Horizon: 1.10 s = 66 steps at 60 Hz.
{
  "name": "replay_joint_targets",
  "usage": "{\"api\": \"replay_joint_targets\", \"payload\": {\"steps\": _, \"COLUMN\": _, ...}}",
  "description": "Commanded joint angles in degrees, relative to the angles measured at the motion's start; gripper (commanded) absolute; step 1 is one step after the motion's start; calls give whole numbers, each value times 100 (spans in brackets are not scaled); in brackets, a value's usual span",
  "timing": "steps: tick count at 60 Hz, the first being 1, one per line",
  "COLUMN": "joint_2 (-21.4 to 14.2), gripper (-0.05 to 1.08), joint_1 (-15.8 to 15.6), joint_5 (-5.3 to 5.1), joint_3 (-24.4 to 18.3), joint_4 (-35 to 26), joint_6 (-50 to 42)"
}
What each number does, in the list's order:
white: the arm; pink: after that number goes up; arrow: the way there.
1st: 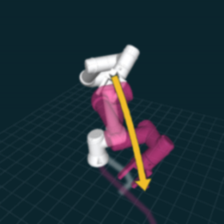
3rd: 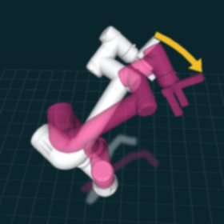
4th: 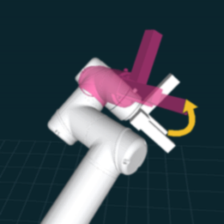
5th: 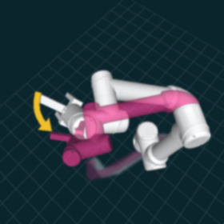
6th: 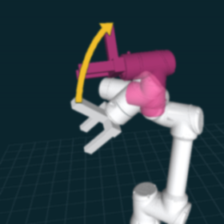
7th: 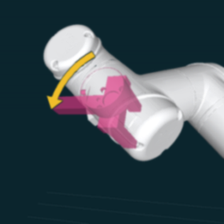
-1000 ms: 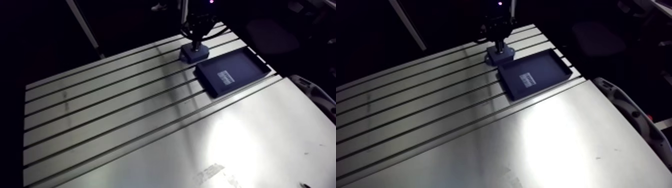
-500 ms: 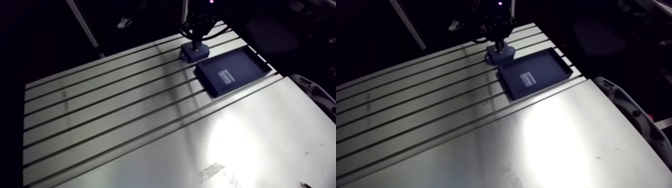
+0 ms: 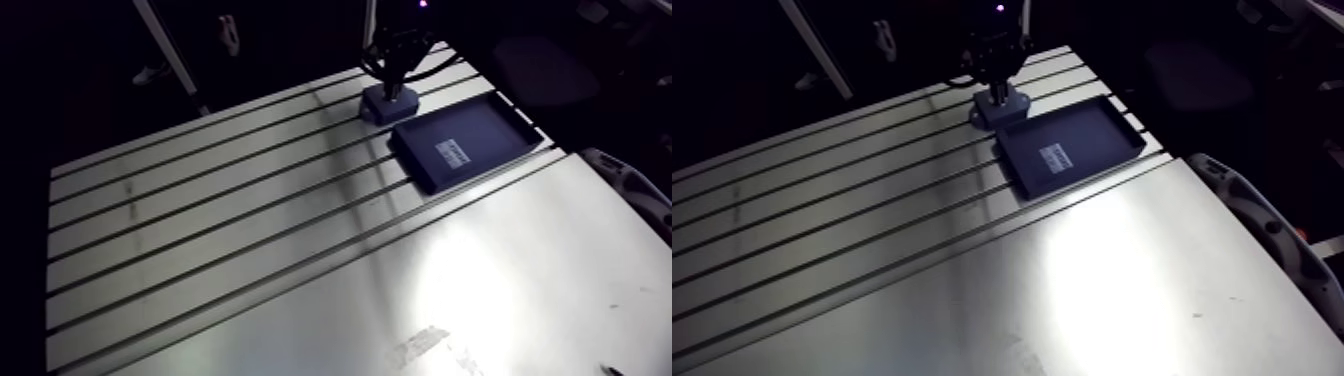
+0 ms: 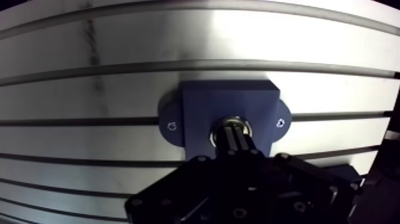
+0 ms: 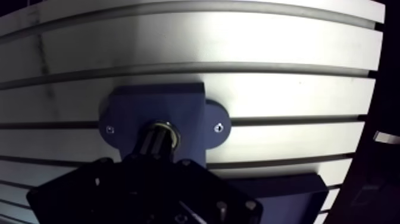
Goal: Pick up the bearing and press it into the housing until flush.
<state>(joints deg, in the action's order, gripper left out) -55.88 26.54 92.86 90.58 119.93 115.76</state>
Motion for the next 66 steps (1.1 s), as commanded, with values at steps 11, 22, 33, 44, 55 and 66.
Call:
{"api": "replay_joint_targets", "payload": {"steps": 11, "joint_2": 3, "gripper": 108, "joint_1": 1, "joint_5": 8, "joint_3": 8, "joint_4": 0, "joint_6": 4}}
{"api": "replay_joint_targets", "payload": {"steps": 22, "joint_2": -4, "gripper": 108, "joint_1": 1, "joint_5": 8, "joint_3": 8, "joint_4": 1, "joint_6": 12}}
{"api": "replay_joint_targets", "payload": {"steps": 33, "joint_2": -14, "gripper": 108, "joint_1": -8, "joint_5": -8, "joint_3": 0, "joint_4": 0, "joint_6": 28}}
{"api": "replay_joint_targets", "payload": {"steps": 44, "joint_2": -123, "gripper": 108, "joint_1": -8, "joint_5": -20, "joint_3": 1, "joint_4": -25, "joint_6": 23}}
{"api": "replay_joint_targets", "payload": {"steps": 55, "joint_2": -437, "gripper": 108, "joint_1": -17, "joint_5": -1, "joint_3": -59, "joint_4": -183, "joint_6": 12}}
{"api": "replay_joint_targets", "payload": {"steps": 66, "joint_2": -735, "gripper": 108, "joint_1": -17, "joint_5": -18, "joint_3": 5, "joint_4": -281, "joint_6": 21}}
